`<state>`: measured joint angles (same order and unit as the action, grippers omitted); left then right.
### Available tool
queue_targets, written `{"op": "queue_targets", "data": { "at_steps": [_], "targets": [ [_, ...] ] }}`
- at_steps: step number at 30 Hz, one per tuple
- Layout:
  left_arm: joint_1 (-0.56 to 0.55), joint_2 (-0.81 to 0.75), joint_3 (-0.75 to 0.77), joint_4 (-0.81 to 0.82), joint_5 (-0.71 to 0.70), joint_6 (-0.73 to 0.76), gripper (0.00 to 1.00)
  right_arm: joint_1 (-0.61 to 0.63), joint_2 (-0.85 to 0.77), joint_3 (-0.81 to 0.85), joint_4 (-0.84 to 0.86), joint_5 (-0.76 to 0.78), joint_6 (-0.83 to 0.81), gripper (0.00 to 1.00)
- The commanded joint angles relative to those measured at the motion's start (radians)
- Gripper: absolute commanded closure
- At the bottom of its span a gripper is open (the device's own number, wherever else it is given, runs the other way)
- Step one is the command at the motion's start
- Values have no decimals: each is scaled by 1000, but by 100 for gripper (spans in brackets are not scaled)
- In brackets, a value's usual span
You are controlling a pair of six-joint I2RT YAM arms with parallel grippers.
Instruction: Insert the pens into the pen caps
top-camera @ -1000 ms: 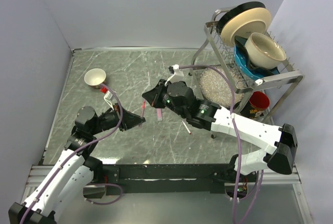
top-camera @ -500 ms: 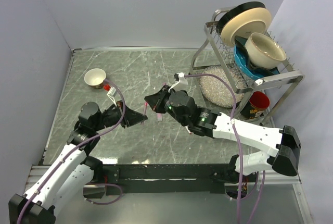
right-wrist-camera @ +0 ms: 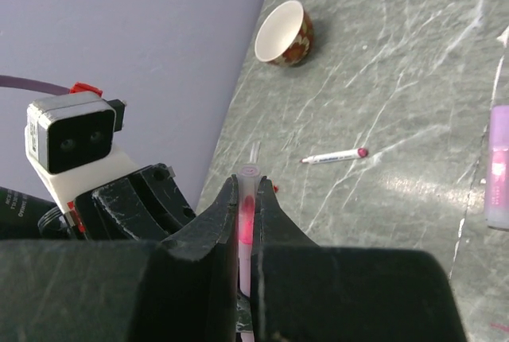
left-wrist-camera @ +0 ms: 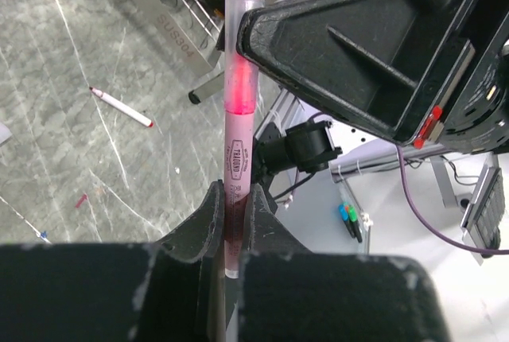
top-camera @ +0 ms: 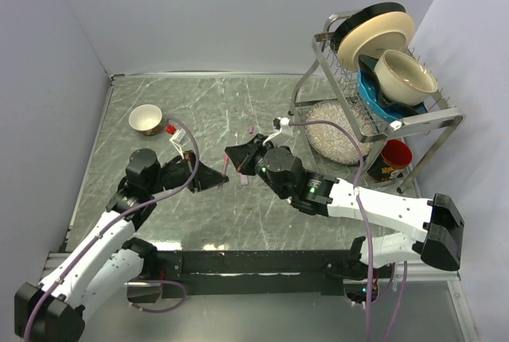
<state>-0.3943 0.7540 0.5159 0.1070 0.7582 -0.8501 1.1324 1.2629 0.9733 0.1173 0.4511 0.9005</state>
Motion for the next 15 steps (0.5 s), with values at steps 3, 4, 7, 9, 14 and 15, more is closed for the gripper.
{"op": "queue_targets", "data": {
  "at_steps": [3,4,7,9,14,15],
  "targets": [
    [54,80,133,278,-189,5,99,171,-16,-113,53,-344,46,100],
    [60,82,137,308,-175,-3,99,176,-34,-125,91,-353,38,100],
    [98,87,145,371,-96,-53,99,184,-77,-172,159,-384,31,100],
    [115,93,151,427,-51,-87,99,184,-91,-202,195,-419,29,100],
    [121,120,168,462,7,-93,99,190,-85,-226,309,-494,25,100],
    [120,119,168,461,9,-96,99,190,-85,-219,300,-493,25,100]
  ]
}}
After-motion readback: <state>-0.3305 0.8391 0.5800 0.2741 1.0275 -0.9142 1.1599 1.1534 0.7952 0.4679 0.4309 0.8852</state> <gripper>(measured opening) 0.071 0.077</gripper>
